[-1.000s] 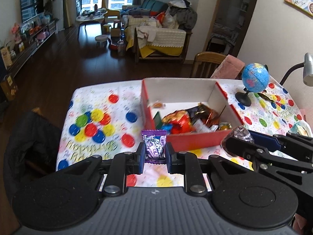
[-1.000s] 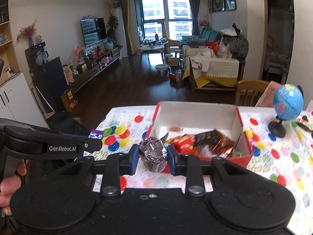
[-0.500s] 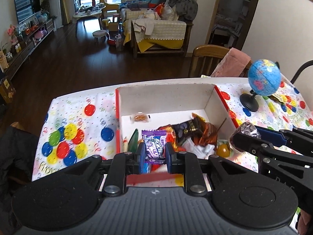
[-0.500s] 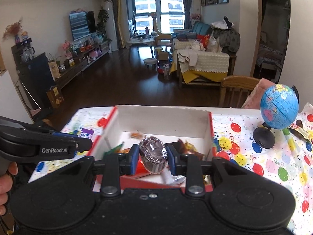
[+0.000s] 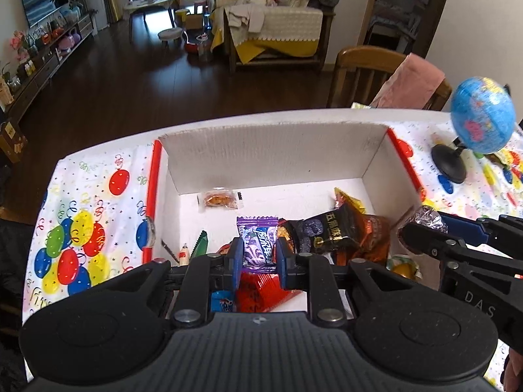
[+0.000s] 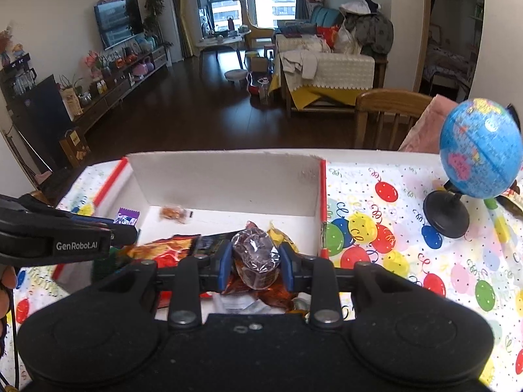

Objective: Organize snacks
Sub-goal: 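Carry the purple candy and foil chocolate into the box and open both grippers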

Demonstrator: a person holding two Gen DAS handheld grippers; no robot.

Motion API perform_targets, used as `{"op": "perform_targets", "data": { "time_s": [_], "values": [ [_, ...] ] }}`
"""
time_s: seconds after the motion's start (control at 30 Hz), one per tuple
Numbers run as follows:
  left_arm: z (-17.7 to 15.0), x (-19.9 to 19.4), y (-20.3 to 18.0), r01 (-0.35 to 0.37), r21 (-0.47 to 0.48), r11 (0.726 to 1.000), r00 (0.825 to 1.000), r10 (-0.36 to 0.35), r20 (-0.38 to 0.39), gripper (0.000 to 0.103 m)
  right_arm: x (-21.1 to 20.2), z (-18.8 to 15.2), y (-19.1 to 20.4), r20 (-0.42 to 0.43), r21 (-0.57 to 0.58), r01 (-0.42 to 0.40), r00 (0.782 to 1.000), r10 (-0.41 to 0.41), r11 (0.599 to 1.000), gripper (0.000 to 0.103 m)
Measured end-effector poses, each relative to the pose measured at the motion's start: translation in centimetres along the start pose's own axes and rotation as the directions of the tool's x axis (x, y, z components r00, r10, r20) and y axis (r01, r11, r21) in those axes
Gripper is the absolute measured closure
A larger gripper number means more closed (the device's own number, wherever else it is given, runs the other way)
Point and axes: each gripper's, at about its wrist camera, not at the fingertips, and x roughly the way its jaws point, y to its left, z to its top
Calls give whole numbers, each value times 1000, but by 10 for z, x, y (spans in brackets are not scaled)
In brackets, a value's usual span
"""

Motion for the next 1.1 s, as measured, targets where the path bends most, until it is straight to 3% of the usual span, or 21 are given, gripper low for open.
{"op": "perform_targets", "data": {
  "time_s": [0.3, 0.67, 0.9, 0.97, 1.03, 1.1],
  "values": [
    [-1, 35, -3, -21, 7, 1000, 999, 22, -49, 83, 28, -4, -5, -46, -1, -16, 999, 16, 1000, 74],
    [-6, 47, -1, -51, 17, 999, 997, 52, -52, 82, 44, -10, -5, -83, -2, -14, 996, 14, 1000, 72],
    [-11, 39, 0, -38, 17, 999, 998, 39, -51, 72, 34, -12, -2, -71, -11, -14, 997, 14, 1000, 66],
    [-13, 34, 0, -32, 17, 999, 999, 33, -42, 63, 30, -12, 0, -66, -13, -20, 998, 19, 1000, 64],
    [-15, 27, 1, -34, 13, 999, 999, 35, -20, 43, 25, -13, 2, -61, -18, -19, 998, 18, 1000, 61],
    [-16, 19, 3, -28, 6, 1000, 1000, 28, 1, 41, 18, -13, 4, -52, -21, -19, 998, 17, 1000, 53]
  ]
}}
